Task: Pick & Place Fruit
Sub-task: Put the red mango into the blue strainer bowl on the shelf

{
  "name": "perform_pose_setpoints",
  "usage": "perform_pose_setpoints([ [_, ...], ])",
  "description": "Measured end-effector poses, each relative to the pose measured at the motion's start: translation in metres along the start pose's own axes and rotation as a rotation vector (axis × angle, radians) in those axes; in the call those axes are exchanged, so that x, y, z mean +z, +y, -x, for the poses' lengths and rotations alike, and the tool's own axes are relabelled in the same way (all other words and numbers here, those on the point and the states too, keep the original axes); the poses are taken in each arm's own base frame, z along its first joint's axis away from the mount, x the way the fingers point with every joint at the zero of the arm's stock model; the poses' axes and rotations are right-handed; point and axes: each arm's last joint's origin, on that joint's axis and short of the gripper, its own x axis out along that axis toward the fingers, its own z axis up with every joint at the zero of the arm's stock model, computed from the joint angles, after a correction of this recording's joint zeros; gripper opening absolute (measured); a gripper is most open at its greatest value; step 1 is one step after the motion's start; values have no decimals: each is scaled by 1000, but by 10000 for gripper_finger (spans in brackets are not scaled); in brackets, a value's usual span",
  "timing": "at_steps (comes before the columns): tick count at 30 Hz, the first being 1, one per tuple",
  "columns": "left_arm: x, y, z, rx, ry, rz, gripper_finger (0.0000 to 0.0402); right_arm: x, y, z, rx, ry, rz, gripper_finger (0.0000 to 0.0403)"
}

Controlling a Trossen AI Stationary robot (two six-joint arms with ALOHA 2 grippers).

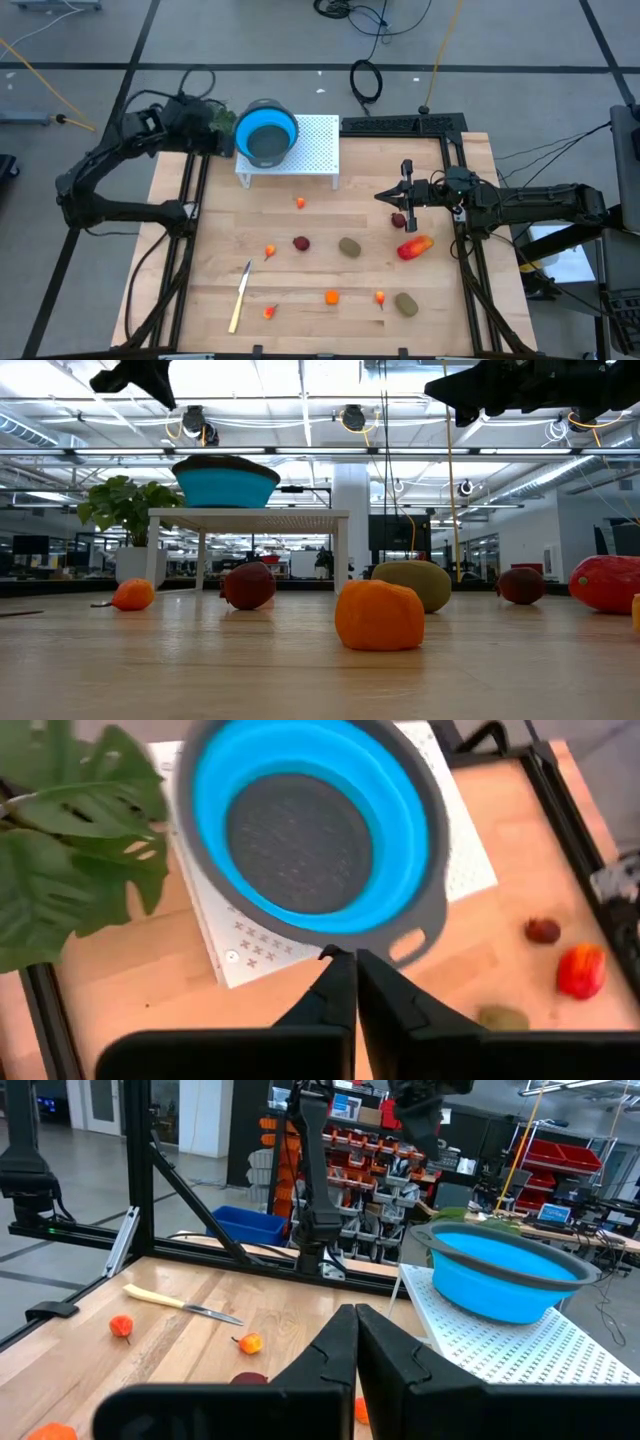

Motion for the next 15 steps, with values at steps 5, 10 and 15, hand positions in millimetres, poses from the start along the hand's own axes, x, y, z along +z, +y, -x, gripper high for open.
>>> perform_pose_setpoints([
  [5, -11, -14, 2, -22, -10, -104, 9, 0, 0, 0, 1, 0, -5, 0],
  [10, -22, -32, 1, -81, -13, -199, 6, 0, 0, 0, 1, 0, -29, 0],
  [15, -35, -49, 2, -156, 16, -325, 2, 0, 0, 0, 3, 0, -36, 0],
])
